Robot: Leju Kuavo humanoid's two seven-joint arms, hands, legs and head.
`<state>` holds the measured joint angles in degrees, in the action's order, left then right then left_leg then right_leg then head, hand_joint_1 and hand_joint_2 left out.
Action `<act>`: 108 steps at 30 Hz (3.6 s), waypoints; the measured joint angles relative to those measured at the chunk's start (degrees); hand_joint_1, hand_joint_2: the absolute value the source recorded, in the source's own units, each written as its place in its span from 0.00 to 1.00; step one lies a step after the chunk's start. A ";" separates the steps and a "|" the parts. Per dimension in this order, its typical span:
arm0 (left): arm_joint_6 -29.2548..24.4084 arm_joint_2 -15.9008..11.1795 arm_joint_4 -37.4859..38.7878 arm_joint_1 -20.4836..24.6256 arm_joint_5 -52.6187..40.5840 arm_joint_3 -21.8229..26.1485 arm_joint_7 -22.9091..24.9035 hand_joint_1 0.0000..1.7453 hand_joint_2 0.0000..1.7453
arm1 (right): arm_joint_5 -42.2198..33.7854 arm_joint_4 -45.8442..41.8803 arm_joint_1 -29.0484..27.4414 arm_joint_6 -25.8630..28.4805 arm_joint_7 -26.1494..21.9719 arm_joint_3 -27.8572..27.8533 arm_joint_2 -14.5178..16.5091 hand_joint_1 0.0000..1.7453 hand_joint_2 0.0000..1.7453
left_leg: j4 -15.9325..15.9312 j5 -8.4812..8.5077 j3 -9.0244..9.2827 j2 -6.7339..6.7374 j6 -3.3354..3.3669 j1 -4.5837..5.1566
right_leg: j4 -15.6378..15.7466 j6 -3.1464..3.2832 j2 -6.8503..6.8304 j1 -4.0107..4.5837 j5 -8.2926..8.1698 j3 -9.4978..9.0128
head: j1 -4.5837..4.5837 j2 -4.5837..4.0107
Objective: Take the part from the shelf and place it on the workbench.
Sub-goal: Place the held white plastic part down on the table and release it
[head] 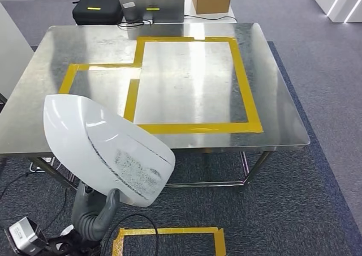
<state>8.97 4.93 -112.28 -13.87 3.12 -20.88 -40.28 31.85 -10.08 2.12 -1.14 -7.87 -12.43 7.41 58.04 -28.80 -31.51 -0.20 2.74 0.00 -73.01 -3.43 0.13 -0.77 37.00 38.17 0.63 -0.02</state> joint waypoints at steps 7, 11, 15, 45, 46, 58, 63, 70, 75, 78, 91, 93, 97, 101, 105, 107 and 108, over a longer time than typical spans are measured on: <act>0.04 0.19 0.06 -0.01 0.08 0.09 0.04 1.00 1.00 | 0.02 0.06 -0.19 -0.20 0.16 -0.34 -0.07 0.00 0.00 | 0.17 -2.65 2.71 0.05 -1.52 0.04 | 13.52 1.13 -0.23 0.19 -9.25 -2.59 | 0.12 0.00; 0.04 0.18 0.08 0.01 0.00 0.14 0.04 1.00 1.00 | 0.04 0.04 -0.37 -0.25 0.23 -0.36 -0.06 0.00 0.00 | -0.03 -2.82 3.30 0.10 -0.74 0.26 | 13.91 1.87 -0.14 0.15 -9.55 -3.26 | -0.16 0.00; -0.84 0.14 0.09 0.13 -0.95 0.16 0.04 1.00 1.00 | 0.12 0.04 -0.19 -0.27 0.38 -0.37 -0.05 0.00 0.00 | -0.89 -2.92 3.92 0.10 -0.56 0.26 | 13.92 2.41 -0.05 0.19 -9.12 -3.38 | -0.20 0.00; -31.50 -14.20 36.11 38.66 -57.36 1.97 29.98 1.00 1.00 | 5.10 0.02 0.96 -2.15 1.46 -1.74 -0.04 0.00 0.00 | -1.20 -2.67 4.29 0.15 -2.34 0.34 | 14.02 2.60 -0.12 0.17 -9.54 -3.89 | -0.13 0.00; -31.71 -14.66 38.92 40.67 -57.48 2.32 30.22 1.00 1.00 | 5.20 0.02 1.09 -2.25 1.73 -1.75 -0.03 0.00 0.00 | -1.20 -2.67 4.27 0.16 -2.34 0.33 | 14.02 2.60 -0.12 0.17 -9.54 -3.89 | -0.13 0.00; -40.27 -22.64 71.17 56.86 -59.20 9.72 28.61 1.00 1.00 | 6.81 0.02 1.85 -3.17 3.92 -2.89 0.62 0.00 0.00 | -1.23 -2.66 4.37 0.50 -2.37 0.27 | 13.98 2.63 0.36 0.23 -9.57 -3.85 | -0.14 0.00; -44.17 -26.85 76.56 56.31 -56.57 12.89 25.51 1.00 1.00 | 12.61 0.02 1.30 -3.77 3.55 -1.94 1.46 0.00 0.00 | -1.26 -2.67 4.35 0.52 -2.38 0.27 | 13.99 2.64 0.38 0.23 -9.55 -3.83 | -0.13 0.00; -45.31 -28.68 77.53 52.77 -58.00 15.93 23.18 1.00 1.00 | 14.34 0.02 0.74 -3.62 2.84 -0.13 2.22 0.00 0.00 | -1.25 -2.67 4.30 0.46 -2.38 0.31 | 14.08 2.63 0.22 0.22 -9.55 -3.86 | -0.13 0.00; -44.55 -27.90 77.73 52.59 -61.24 15.86 23.78 1.00 1.00 | 14.83 0.02 0.75 -3.66 2.33 0.19 2.30 0.00 0.00 | -1.24 -2.67 4.31 0.47 -2.38 0.33 | 14.21 2.59 0.27 0.21 -9.63 -3.90 | -0.13 0.00; -43.62 -26.85 77.75 52.64 -62.38 15.81 23.64 1.00 1.00 | 15.07 0.02 0.76 -3.62 2.15 0.32 2.30 0.00 0.00 | -1.23 -2.67 4.32 0.47 -2.38 0.32 | 14.25 2.58 0.27 0.21 -9.64 -3.91 | -0.12 0.00; -42.27 -21.86 78.19 54.98 -67.61 12.10 24.81 0.00 1.00 | 16.19 0.02 0.84 -3.26 2.10 0.32 2.36 0.00 0.00 | -1.23 -2.68 4.31 0.50 -2.37 0.32 | 14.30 2.56 0.34 0.21 -9.66 -3.93 | -0.12 0.00; -42.40 -21.35 78.23 55.09 -67.40 11.65 24.80 0.00 1.00 | 16.28 0.02 0.82 -3.16 1.95 0.32 2.36 0.00 0.00 | -1.23 -2.68 4.31 0.51 -2.37 0.32 | 14.30 2.55 0.35 0.21 -9.67 -3.93 | -0.13 0.00; -42.50 -20.70 78.36 55.10 -66.56 11.31 24.47 0.00 0.75 | 16.47 0.02 0.81 -2.90 1.85 0.32 2.36 0.00 0.00 | -1.23 -2.68 4.31 0.51 -2.36 0.32 | 14.31 2.55 0.35 0.21 -9.67 -3.93 | -0.13 0.00; -42.70 -20.23 78.44 54.96 -65.40 11.25 23.70 0.00 0.00 | 16.60 0.02 0.80 -2.72 1.86 0.32 2.36 0.00 0.00 | -1.23 -2.68 4.31 0.50 -2.36 0.31 | 14.31 2.55 0.33 0.21 -9.67 -3.94 | -0.13 0.00; -43.41 -19.46 77.86 53.44 -61.51 11.26 20.80 0.00 0.00 | 16.69 0.02 0.79 -2.68 2.07 0.32 2.36 0.00 0.00 | -1.23 -2.68 4.32 0.50 -2.36 0.32 | 14.31 2.55 0.34 0.20 -9.67 -3.94 | -0.13 0.00; -43.43 -18.74 75.73 51.23 -57.73 11.40 18.80 0.00 0.00 | 16.69 0.02 0.75 -2.66 2.12 0.32 2.36 0.00 0.00 | -1.23 -2.68 4.32 0.51 -2.36 0.33 | 14.31 2.54 0.34 0.19 -9.67 -3.94 | -0.13 0.00; -43.31 -18.23 74.02 49.75 -55.50 11.49 17.78 0.00 0.00 | 16.69 0.02 0.74 -2.64 2.16 0.32 2.36 0.00 0.00 | -1.22 -2.69 4.32 0.51 -2.35 0.33 | 14.32 2.54 0.34 0.18 -9.67 -3.95 | -0.12 0.00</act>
<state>-34.34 -13.30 -38.26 35.88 -52.38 -9.40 -22.50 48.54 -10.05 2.85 -3.78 -5.70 -12.11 9.77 56.82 -31.49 -27.18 0.31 0.39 0.33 -58.69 -0.89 0.47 -0.59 27.33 34.22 0.51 -0.02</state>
